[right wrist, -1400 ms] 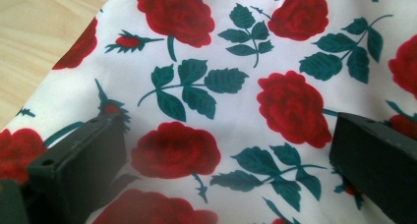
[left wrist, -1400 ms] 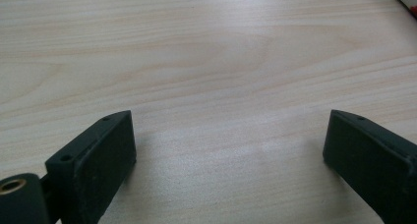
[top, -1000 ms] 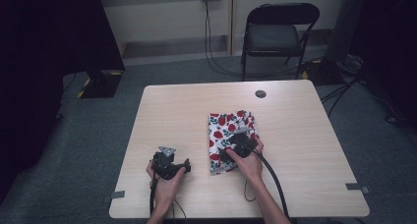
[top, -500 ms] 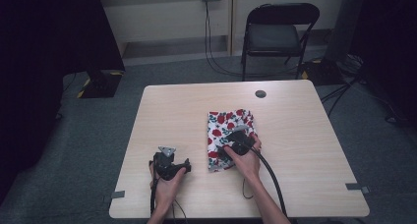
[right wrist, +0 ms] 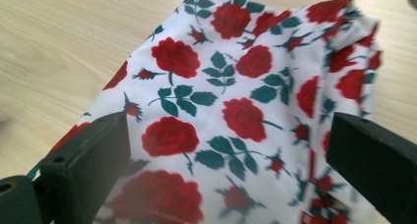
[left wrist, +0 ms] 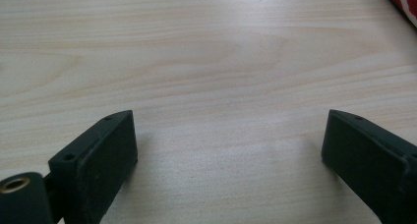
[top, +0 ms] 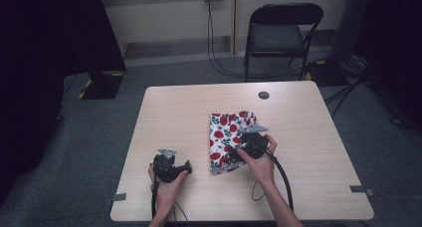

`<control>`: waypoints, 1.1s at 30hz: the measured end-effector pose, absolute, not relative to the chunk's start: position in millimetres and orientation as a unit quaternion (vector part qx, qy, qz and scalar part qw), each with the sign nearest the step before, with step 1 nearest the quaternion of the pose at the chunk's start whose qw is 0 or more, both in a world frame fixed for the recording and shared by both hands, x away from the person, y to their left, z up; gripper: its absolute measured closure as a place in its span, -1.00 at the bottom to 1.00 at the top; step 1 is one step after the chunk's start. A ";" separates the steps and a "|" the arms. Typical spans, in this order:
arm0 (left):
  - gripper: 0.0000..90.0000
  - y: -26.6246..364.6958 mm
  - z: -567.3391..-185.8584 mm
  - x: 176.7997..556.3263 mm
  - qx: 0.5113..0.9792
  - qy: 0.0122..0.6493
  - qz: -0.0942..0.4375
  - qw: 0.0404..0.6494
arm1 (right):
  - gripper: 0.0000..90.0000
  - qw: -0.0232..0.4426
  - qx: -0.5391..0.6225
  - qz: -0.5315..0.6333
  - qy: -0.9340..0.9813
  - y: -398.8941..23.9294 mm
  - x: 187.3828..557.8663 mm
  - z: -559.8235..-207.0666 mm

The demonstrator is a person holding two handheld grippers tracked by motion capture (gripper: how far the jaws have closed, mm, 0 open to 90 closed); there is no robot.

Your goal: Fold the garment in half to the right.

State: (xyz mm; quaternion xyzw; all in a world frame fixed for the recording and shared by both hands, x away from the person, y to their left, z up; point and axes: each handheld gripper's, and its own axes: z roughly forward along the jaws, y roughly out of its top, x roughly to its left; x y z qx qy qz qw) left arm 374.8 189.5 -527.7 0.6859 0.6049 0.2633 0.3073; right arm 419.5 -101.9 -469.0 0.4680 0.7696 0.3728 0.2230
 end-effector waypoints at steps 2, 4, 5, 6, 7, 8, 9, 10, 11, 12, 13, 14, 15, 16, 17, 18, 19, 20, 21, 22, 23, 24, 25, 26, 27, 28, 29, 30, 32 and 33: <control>-0.88 190.4 -527.7 375.1 0.685 0.605 0.264 0.307 | -0.96 0.227 0.467 0.375 0.768 -110.7 415.2 -465.8; -0.88 191.5 -527.7 375.2 0.685 0.606 0.264 0.306 | -0.96 0.234 0.469 0.375 0.765 -118.6 411.3 -465.2; -0.88 192.3 -527.7 375.6 0.686 0.606 0.263 0.306 | -0.96 0.236 0.471 0.375 0.763 -121.9 409.8 -465.0; -0.89 193.6 -527.8 376.1 0.686 0.606 0.263 0.306 | -0.96 0.238 0.472 0.377 0.760 -126.2 407.9 -464.9; -0.90 193.6 -527.8 376.1 0.686 0.606 0.263 0.306 | -0.96 0.238 0.472 0.377 0.760 -126.2 407.9 -464.9; -0.90 196.0 -527.8 376.6 0.684 0.608 0.264 0.305 | -0.96 0.244 0.479 0.377 0.754 -134.7 404.2 -464.9; -0.90 196.6 -527.9 376.7 0.683 0.609 0.264 0.305 | -0.96 0.248 0.480 0.375 0.753 -139.5 402.0 -464.8; -0.91 197.0 -527.8 376.7 0.683 0.609 0.264 0.304 | -0.96 0.248 0.481 0.375 0.753 -143.0 400.2 -464.4; -0.91 197.4 -527.8 376.7 0.683 0.609 0.265 0.304 | -0.96 0.249 0.482 0.376 0.751 -145.9 398.8 -463.8; -0.91 197.8 -527.8 376.8 0.683 0.609 0.265 0.304 | -0.96 0.252 0.485 0.377 0.748 -149.4 396.7 -463.0; -0.91 198.1 -527.9 376.9 0.684 0.608 0.264 0.304 | -0.96 0.254 0.487 0.379 0.745 -152.9 394.5 -462.1; -0.91 198.3 -527.9 377.0 0.684 0.608 0.265 0.304 | -0.96 0.253 0.488 0.381 0.743 -157.4 392.0 -460.9; -0.91 198.6 -527.9 376.9 0.684 0.608 0.264 0.304 | -0.95 0.254 0.489 0.382 0.742 -160.3 390.6 -460.2; -0.91 199.1 -527.9 376.9 0.683 0.609 0.264 0.304 | -0.96 0.256 0.491 0.382 0.740 -163.3 389.0 -459.6; -0.91 199.9 -527.9 377.1 0.683 0.610 0.264 0.304 | -0.96 0.262 0.494 0.381 0.736 -167.6 386.9 -459.2; -0.92 201.0 -527.9 377.3 0.682 0.611 0.265 0.303 | -0.94 0.265 0.497 0.380 0.734 -172.2 384.9 -459.2; -0.92 201.9 -528.0 377.6 0.680 0.613 0.265 0.303 | -0.92 0.262 0.503 0.381 0.730 -177.8 383.6 -459.1; -0.92 202.7 -527.9 377.9 0.681 0.613 0.265 0.302 | -0.93 0.258 0.511 0.385 0.724 -185.3 382.1 -459.4; -0.93 203.3 -527.9 378.1 0.681 0.613 0.265 0.302 | -0.93 0.263 0.513 0.384 0.721 -190.6 380.5 -459.8; -0.93 204.2 -527.9 378.3 0.681 0.613 0.265 0.301 | -0.93 0.269 0.516 0.381 0.719 -194.5 379.3 -460.4; -0.93 204.7 -527.9 378.4 0.680 0.614 0.265 0.302 | -0.93 0.273 0.520 0.377 0.716 -199.8 378.1 -461.4; -0.93 205.1 -528.0 378.5 0.679 0.614 0.265 0.303 | -0.93 0.273 0.525 0.374 0.714 -205.3 376.8 -462.5; -0.93 205.8 -528.0 378.4 0.679 0.615 0.266 0.302 | -0.93 0.274 0.529 0.373 0.712 -210.8 375.2 -464.1; -0.93 206.6 -527.9 378.3 0.678 0.616 0.266 0.301 | -0.93 0.274 0.534 0.370 0.709 -216.2 373.6 -465.9; -0.93 207.8 -527.9 378.4 0.677 0.617 0.266 0.300 | -0.93 0.274 0.539 0.368 0.707 -221.5 371.7 -468.0; -0.93 208.6 -528.0 378.5 0.677 0.617 0.266 0.301 | -0.93 0.275 0.542 0.366 0.704 -226.8 369.6 -470.3; -0.93 209.1 -528.1 378.7 0.676 0.617 0.266 0.301 | -0.93 0.276 0.548 0.364 0.700 -231.9 367.4 -472.7; -0.93 209.5 -528.1 379.0 0.675 0.619 0.267 0.300 | -0.93 0.278 0.554 0.363 0.696 -236.6 364.9 -475.1; -0.95 210.0 -528.1 379.3 0.676 0.619 0.266 0.300 | -0.93 0.279 0.566 0.361 0.687 -244.9 360.9 -480.4; -0.95 210.5 -528.1 379.1 0.676 0.618 0.267 0.300 | -0.93 0.277 0.575 0.361 0.680 -248.2 358.9 -483.4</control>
